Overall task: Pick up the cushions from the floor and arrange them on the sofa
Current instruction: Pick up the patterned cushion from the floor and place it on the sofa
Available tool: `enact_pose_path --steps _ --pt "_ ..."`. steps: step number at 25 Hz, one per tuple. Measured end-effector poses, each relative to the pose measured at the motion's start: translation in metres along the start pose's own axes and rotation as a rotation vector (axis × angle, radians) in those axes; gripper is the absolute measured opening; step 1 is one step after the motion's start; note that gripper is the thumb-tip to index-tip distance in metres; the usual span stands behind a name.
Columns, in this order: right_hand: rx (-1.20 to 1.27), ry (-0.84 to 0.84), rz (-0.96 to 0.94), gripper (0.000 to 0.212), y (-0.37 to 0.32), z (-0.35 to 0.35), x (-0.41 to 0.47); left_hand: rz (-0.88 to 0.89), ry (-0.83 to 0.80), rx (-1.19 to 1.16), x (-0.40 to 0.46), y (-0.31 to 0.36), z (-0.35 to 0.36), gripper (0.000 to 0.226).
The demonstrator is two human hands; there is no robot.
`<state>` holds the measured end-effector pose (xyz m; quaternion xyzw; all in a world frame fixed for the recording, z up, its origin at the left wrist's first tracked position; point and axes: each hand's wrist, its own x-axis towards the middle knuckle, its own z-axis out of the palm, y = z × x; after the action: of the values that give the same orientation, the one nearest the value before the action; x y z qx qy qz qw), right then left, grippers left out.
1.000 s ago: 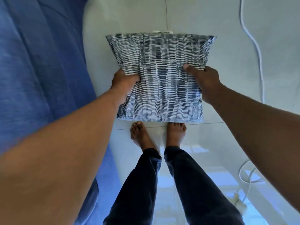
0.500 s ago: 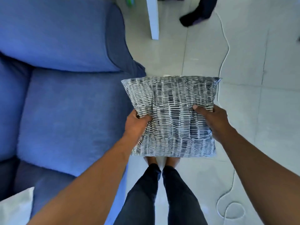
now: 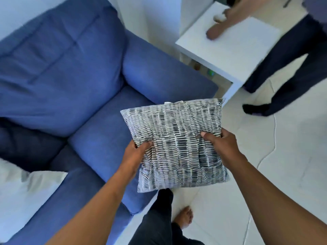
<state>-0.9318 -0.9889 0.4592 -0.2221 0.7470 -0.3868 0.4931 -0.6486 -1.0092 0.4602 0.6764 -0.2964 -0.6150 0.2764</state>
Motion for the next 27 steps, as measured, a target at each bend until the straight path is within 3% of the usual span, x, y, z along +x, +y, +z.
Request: enact_pose_path --steps 7,12,15,16,19,23,25,27 --pt "-0.237 -0.327 -0.079 0.022 -0.095 0.183 0.039 -0.081 0.237 -0.148 0.037 0.028 -0.14 0.021" --pt "-0.344 -0.453 -0.107 0.024 -0.127 0.293 0.053 -0.091 0.361 -0.18 0.057 0.038 -0.217 0.017" --pt "-0.397 -0.511 -0.144 0.064 -0.133 0.347 0.072 -0.063 0.446 -0.2 0.08 0.035 -0.244 0.024" --pt "-0.4 -0.503 -0.153 0.066 -0.135 0.36 0.08 -0.054 0.47 -0.204 0.088 0.036 -0.248 0.026" --pt "-0.42 -0.502 -0.17 0.038 -0.146 0.4 0.102 -0.03 0.556 -0.211 0.116 0.043 -0.263 0.031" --pt "-0.442 -0.529 -0.214 0.047 -0.152 0.456 0.148 -0.013 0.627 -0.204 0.17 0.051 -0.282 0.036" --pt "-0.515 -0.58 -0.196 0.049 -0.149 0.474 0.167 -0.049 0.569 -0.211 0.191 0.054 -0.285 0.027" --pt "-0.584 -0.612 -0.149 0.049 -0.144 0.491 0.186 -0.134 0.53 -0.227 0.215 0.05 -0.287 0.033"
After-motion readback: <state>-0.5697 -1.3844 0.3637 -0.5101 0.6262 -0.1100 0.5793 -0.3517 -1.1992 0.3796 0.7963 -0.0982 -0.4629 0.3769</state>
